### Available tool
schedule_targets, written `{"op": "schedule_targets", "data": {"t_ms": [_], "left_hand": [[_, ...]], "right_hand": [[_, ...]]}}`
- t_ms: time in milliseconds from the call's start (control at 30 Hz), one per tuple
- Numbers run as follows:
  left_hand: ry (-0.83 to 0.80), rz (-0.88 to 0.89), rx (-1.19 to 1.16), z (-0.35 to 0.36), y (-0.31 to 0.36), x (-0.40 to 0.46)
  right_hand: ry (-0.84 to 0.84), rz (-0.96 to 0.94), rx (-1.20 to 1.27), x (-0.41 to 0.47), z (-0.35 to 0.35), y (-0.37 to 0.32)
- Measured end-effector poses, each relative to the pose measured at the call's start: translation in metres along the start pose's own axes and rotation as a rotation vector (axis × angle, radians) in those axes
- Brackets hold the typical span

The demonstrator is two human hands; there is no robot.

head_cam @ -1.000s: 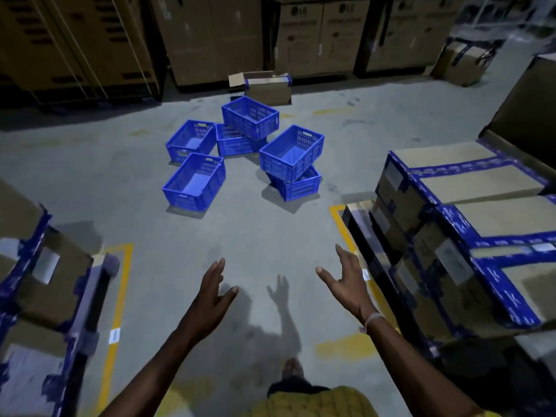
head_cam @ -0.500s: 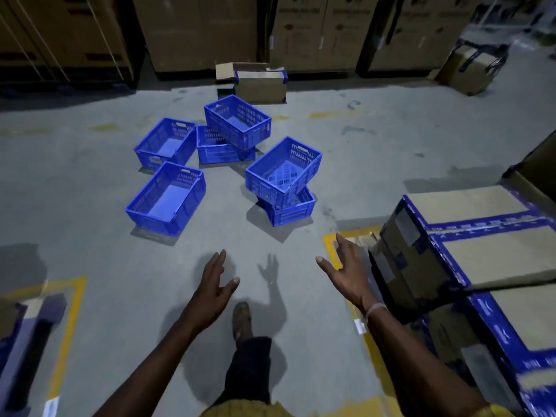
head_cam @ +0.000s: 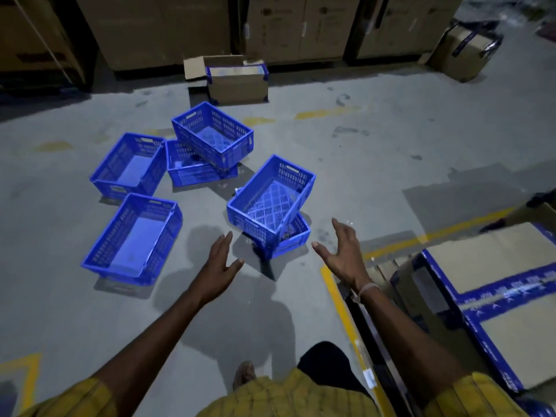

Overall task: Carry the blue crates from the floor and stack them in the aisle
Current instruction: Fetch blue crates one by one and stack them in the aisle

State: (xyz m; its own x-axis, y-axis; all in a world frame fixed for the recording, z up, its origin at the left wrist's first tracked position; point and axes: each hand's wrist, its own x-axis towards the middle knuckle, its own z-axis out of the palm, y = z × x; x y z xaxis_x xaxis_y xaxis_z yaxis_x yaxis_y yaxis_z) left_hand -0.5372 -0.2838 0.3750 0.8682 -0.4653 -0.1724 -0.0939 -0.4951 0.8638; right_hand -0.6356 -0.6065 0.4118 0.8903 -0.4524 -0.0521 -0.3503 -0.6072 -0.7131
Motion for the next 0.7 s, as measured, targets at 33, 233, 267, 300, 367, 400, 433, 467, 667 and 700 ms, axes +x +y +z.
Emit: {"op": "schedule_targets", "data": {"t_ms": [33,233,267,300,367,400,433,467,667,700], "left_hand": [[-0.001,-0.005,-0.002,0.000,0.003,0.019],[0.035,-0.121,0.016,0.018,0.002,0.123],[0.049,-0.139,0.015,0.023,0.003,0.140],[0.061,-0.161,0.010,0.029,0.006,0.157],[0.091,-0.200,0.004,0.043,0.011,0.191],[0.111,-0.218,0.000,0.049,0.014,0.206],[0.132,-0.240,-0.003,0.056,0.017,0.221],[0.149,-0.267,-0.009,0.063,0.020,0.236],[0.194,-0.383,-0.020,0.096,0.015,0.318],[0.203,-0.406,-0.022,0.100,0.013,0.329]], "right_hand": [[-0.007,-0.011,0.001,0.022,0.000,0.000],[-0.098,-0.051,-0.038,0.160,0.000,0.017],[-0.118,-0.064,-0.047,0.185,0.000,0.021],[-0.137,-0.074,-0.053,0.211,-0.001,0.026],[-0.177,-0.095,-0.051,0.262,-0.001,0.035],[-0.200,-0.109,-0.050,0.286,-0.002,0.039],[-0.226,-0.122,-0.055,0.310,-0.001,0.042],[-0.252,-0.131,-0.063,0.333,-0.002,0.045],[-0.392,-0.192,-0.161,0.453,0.008,0.066],[-0.412,-0.195,-0.183,0.470,0.011,0.069]]}}
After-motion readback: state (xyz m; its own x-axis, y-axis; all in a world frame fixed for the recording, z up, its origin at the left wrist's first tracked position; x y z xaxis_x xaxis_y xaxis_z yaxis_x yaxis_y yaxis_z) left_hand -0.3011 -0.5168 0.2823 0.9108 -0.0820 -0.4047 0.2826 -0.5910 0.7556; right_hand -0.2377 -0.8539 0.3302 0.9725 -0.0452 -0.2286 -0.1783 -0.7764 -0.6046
